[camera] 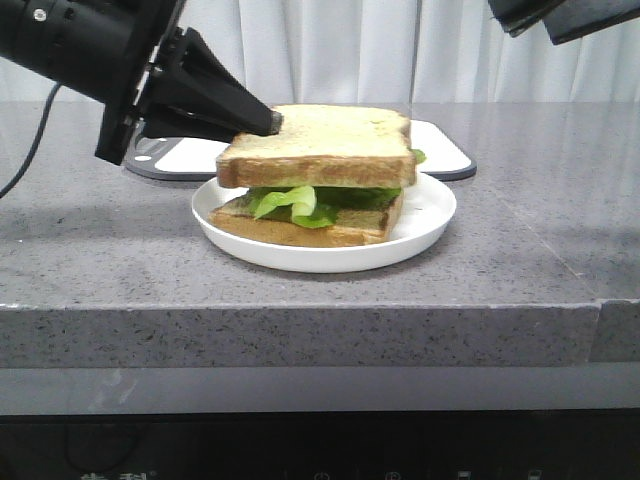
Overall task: Left arm grabs bread, right arm adds lettuce
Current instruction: 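Lower the held bread slice with the left gripper onto the lettuce, then open the left gripper and raise both grippers away from the sandwich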
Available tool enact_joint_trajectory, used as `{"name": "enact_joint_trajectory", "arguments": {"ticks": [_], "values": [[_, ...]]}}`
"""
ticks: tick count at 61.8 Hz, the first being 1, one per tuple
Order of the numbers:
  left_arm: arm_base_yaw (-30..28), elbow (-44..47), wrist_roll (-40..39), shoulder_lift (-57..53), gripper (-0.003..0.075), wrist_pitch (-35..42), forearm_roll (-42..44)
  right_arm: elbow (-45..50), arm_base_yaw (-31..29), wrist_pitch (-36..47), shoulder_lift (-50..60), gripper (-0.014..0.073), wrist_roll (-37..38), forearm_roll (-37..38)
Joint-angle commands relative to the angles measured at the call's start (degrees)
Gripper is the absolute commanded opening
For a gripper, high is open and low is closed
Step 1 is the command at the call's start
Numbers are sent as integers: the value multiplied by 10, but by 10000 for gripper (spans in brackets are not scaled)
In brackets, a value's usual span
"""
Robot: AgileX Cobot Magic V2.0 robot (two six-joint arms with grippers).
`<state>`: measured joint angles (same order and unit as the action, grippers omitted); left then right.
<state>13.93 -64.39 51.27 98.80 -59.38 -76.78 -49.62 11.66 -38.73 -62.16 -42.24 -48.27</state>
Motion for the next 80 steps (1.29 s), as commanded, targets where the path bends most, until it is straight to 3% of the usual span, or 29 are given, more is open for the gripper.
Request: {"name": "enact_joint_trajectory", "arguments": {"ticks": [1, 28, 35, 46, 51, 69, 80], "values": [[-12, -19, -5, -23, -20, -16, -41, -13, -4, 14, 12, 461, 2, -13], [-2, -19, -5, -23, -12, -16, -28, -13, -4, 26, 12, 461, 2, -13], [-2, -19, -5, -23, 85, -17, -25, -12, -4, 25, 12, 461, 2, -13], [-2, -19, -5, -23, 351, -33, -24, -1, -4, 31, 11, 461, 2, -13], [-5, -19, -5, -23, 400, -36, -24, 6, -4, 36, 9, 461, 2, -13], [-26, -20, -39, -88, 407, -32, 54, 7, -4, 25, 21, 461, 14, -7], [-51, -29, -128, -176, 407, -13, 207, 6, -20, -4, 49, 459, 53, 26]]}}
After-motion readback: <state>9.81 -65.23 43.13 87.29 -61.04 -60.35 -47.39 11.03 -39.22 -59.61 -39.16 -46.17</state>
